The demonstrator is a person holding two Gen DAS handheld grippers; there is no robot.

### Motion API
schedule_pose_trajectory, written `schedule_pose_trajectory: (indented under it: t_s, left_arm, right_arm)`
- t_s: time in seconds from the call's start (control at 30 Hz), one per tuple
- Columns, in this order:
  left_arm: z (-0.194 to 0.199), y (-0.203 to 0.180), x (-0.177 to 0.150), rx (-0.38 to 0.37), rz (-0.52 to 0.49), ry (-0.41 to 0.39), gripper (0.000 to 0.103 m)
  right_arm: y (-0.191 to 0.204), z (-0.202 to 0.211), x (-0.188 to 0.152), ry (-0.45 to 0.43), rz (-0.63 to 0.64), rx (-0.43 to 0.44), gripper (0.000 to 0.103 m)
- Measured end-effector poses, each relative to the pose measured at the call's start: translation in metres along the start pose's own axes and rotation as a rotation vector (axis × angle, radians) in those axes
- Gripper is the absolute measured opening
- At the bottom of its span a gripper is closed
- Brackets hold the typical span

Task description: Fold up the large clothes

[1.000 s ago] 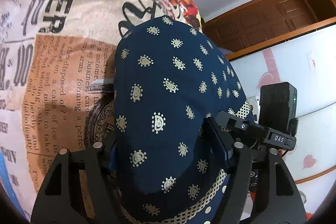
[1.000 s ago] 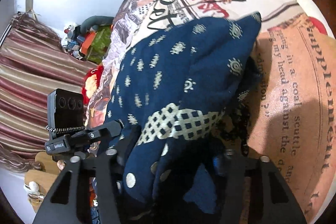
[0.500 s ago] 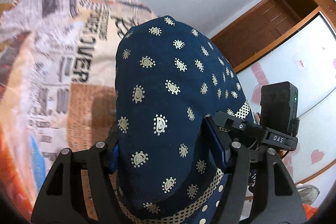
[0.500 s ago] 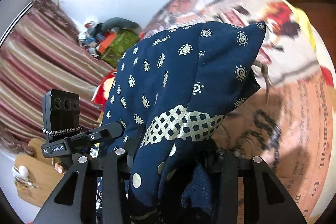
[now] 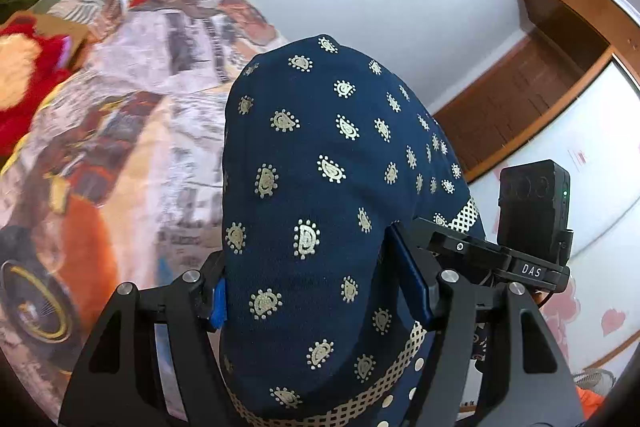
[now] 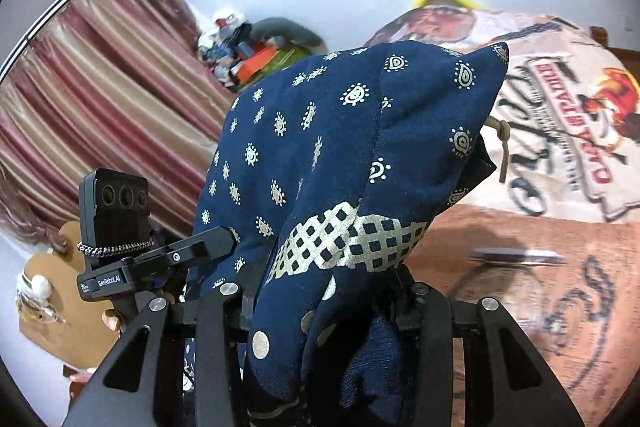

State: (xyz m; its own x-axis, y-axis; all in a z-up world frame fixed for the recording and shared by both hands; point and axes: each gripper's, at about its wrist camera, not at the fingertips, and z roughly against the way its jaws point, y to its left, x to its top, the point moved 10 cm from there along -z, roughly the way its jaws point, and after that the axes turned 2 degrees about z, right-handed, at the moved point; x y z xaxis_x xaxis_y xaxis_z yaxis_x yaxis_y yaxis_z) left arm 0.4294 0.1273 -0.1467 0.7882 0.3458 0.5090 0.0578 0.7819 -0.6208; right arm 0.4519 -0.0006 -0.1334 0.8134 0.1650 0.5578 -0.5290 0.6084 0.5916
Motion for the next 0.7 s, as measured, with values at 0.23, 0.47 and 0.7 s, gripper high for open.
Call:
schedule_pose_trajectory:
  t_s: [0.23, 0.47, 0.7]
  left_arm:
    - [0.009, 0.064, -0.011, 0.039, 0.092, 0.003, 0.067]
    - [-0.012, 0.125, -0.038, 0.051, 0.206, 0.051, 0.068]
    - [-0.043, 0.17, -0.065, 0.076, 0.284, 0.117, 0.068]
  right_arm:
    - [0.019, -0.066, -0.019, 0.094, -0.004, 0.024, 0.041]
    - [0.006, -0.132, -0.044, 0.212, -0.043, 0.005, 0.041]
    - [-0.029, -0.181, -0.076, 0.319, -0.079, -0.035, 0.041]
